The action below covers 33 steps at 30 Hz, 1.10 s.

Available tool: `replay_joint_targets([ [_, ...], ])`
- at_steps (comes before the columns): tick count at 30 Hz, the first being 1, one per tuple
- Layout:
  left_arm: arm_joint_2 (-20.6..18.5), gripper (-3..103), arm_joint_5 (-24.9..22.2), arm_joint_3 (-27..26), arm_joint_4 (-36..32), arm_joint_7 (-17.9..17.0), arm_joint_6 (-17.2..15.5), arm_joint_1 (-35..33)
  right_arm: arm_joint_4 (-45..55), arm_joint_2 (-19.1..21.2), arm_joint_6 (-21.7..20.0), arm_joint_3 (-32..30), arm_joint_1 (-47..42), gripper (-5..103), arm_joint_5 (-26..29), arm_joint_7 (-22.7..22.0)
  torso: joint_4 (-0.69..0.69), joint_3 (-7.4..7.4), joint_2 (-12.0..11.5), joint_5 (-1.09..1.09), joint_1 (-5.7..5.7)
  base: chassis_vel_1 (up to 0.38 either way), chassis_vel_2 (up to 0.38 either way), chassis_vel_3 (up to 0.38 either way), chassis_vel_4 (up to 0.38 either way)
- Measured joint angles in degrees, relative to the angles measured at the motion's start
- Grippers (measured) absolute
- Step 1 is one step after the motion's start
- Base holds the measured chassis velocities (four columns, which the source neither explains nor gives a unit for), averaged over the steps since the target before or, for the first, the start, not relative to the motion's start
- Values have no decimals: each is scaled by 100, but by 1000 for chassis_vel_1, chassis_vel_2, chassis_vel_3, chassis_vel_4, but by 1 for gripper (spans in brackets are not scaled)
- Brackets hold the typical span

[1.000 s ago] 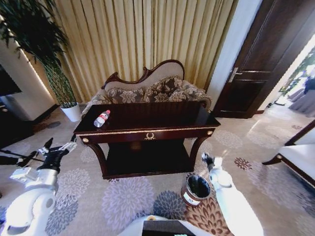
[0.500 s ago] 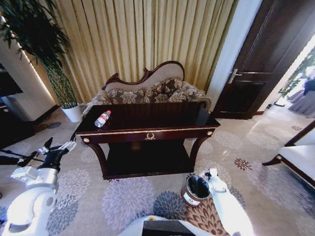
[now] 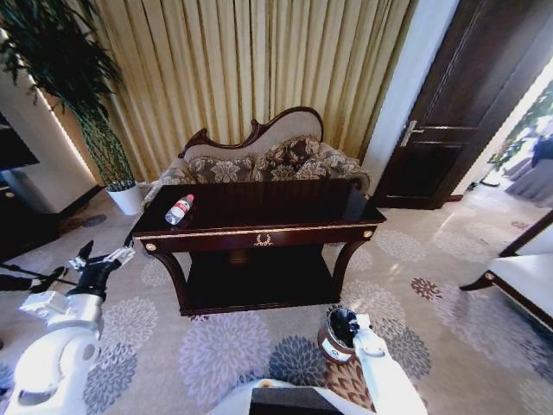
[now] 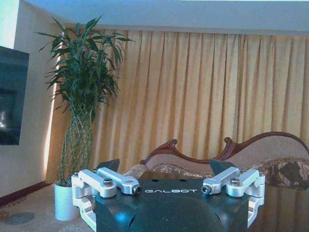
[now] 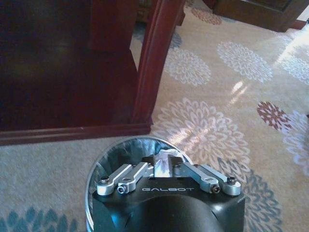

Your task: Move to the front of the table and place the trash on the table into the trash bin.

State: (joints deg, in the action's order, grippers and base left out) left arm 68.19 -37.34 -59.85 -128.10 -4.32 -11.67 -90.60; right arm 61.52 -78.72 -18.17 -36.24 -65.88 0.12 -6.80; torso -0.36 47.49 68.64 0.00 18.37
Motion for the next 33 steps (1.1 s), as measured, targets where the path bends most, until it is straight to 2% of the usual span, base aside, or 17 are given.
replay_joint_targets([
  [2, 2, 100, -3, -13, 0, 0, -1, -14, -13, 5, 21, 11, 45, 26, 10, 0, 0, 0, 1, -2, 0, 0, 0, 0, 0],
  [3, 2, 100, -3, -13, 0, 0, -1, -14, -13, 5, 21, 11, 45, 26, 10, 0, 0, 0, 1, -2, 0, 0, 0, 0, 0],
  [5, 2, 100, -13, -29, 20, 1, -1, -15, -38, 53, 33, 22, 67, 36, 15, 0, -1, 0, 0, 0, 0, 0, 0, 0, 0],
  [6, 2, 100, -13, -29, 20, 1, -1, -15, -38, 53, 33, 22, 67, 36, 15, 0, -1, 0, 0, 0, 0, 0, 0, 0, 0],
  [9, 5, 100, -18, -36, 36, 3, -1, -12, -57, 122, 80, 23, 67, 53, 33, -1, -2, 0, 0, 0, 0, 0, 0, 0, 0],
  [11, 7, 100, -19, -34, 36, 3, -1, -10, -66, 131, 98, 24, 65, 53, 36, 0, -1, 0, 0, 0, 0, 0, 0, 0, 0],
  [16, 10, 100, -19, -18, 16, 4, -1, 0, -78, 142, 151, 24, 50, 75, 62, 0, -1, 0, 0, 0, 0, 0, 0, 0, 0],
  [17, 10, 100, -19, -18, 16, 4, -1, 0, -78, 142, 151, 24, 50, 75, 62, 0, -1, 0, 0, 0, 0, 0, 0, 0, 0],
  [19, 6, 100, -18, -17, -1, 5, -2, -1, -41, 138, 200, 23, 53, 86, 107, -1, -2, 0, 0, 0, 0, 0, 0, 0, 0],
  [20, 6, 100, -18, -17, -1, 5, -2, -1, -41, 138, 200, 23, 53, 86, 107, -1, -2, 0, 0, 0, 0, 0, 0, 0, 0],
  [21, 1, 100, -18, -22, -13, 6, -3, -7, 86, 140, 355, 19, 59, 95, 326, -1, -2, 1, 0, 1, 0, 0, 0, 0, 0],
  [23, 2, 100, -17, -28, -14, 6, -3, -16, 579, 164, 601, -6, 30, 98, 821, -1, -1, 0, 0, 1, 0, 0, 0, 0, 0],
  [25, 6, 100, -14, -29, -11, 6, -4, -20, 929, 192, 693, -34, -5, 99, 1027, -1, 1, 0, 0, -1, 0, 0, 0, 0, 0],
  [27, 10, 100, -12, -29, -9, 6, -3, -23, 1082, 206, 725, -49, -22, 100, 1087, -1, 1, 0, 0, 0, 0, 0, 0, 0, 0],
  [29, 20, 100, -2, -28, -10, 6, -4, -35, 2020, 336, 819, -157, -123, 100, 1213, -2, -1, 0, 0, -3, 0, 0, 0, 0, 0],
  [30, 20, 100, -2, -28, -10, 6, -4, -35, 2020, 336, 819, -157, -123, 100, 1213, -2, -1, 0, 0, -3, 0, 0, 0, 0, 0],
  [33, 20, 100, 5, -20, -24, 6, -4, -28, 3074, 473, 770, -242, -233, 100, 1272, -2, -2, 0, 0, 0, 0, 0, 0, 0, 0],
])
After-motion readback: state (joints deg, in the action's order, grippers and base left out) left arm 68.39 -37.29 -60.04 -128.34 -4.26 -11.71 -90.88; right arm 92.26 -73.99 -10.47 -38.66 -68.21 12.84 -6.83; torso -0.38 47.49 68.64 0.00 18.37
